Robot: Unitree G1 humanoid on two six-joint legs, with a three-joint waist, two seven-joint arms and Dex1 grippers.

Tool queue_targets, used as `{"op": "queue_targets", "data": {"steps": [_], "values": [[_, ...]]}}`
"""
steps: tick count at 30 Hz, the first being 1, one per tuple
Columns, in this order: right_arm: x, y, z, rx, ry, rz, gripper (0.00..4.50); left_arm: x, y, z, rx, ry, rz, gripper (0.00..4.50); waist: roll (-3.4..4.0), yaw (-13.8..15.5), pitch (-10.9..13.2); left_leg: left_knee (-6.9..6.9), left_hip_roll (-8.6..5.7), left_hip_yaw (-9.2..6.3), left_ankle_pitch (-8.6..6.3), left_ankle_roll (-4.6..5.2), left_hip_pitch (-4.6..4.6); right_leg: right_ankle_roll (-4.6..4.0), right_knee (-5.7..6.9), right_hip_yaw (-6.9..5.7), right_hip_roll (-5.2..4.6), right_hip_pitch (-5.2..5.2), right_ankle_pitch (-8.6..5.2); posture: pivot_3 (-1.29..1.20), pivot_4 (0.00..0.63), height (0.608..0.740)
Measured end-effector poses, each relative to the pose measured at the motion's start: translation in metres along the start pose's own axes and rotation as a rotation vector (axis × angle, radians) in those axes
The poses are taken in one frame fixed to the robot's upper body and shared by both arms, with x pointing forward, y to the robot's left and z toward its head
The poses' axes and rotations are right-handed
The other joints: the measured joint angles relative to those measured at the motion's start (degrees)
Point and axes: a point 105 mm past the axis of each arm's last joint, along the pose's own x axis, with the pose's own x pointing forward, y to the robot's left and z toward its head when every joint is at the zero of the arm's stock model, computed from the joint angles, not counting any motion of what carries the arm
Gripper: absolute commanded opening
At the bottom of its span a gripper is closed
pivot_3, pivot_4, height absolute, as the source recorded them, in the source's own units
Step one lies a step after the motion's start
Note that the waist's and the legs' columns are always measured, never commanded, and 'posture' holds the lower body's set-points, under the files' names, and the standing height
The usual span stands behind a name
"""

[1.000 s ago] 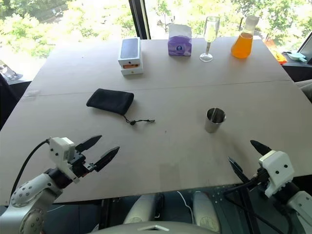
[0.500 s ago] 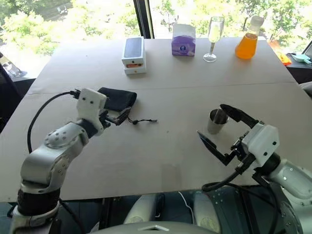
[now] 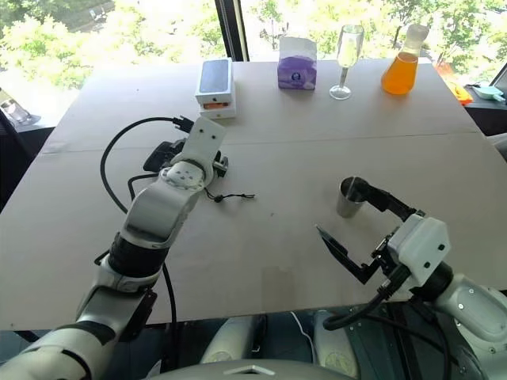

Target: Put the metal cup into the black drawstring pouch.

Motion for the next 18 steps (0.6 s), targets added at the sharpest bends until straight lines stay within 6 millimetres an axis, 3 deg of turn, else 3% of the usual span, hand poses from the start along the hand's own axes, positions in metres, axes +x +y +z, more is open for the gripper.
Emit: {"op": "queue_targets", "data": {"steps": [12, 18], "values": [[0.003, -0.005, 0.004, -0.036, -0.019, -0.028, 4.5, 0.014, -0.007, -0.021, 0.084, 0.095, 0.138, 4.44, -0.01, 0.1, 0.0, 0.05, 0.01, -0.04, 0.04, -0.08, -0.03, 0.0, 0.03, 0.06, -0.18, 0.0, 0.0, 0.0, 0.15, 0.74], [0.005, -0.006, 0.004, -0.036, -0.021, -0.041, 4.5, 0.015, -0.003, -0.019, 0.114, 0.048, 0.187, 4.44, -0.01, 0.1, 0.0, 0.05, 0.01, -0.06, 0.05, -0.08, -0.03, 0.0, 0.03, 0.08, -0.2, 0.0, 0.0, 0.0, 0.15, 0.74]]}}
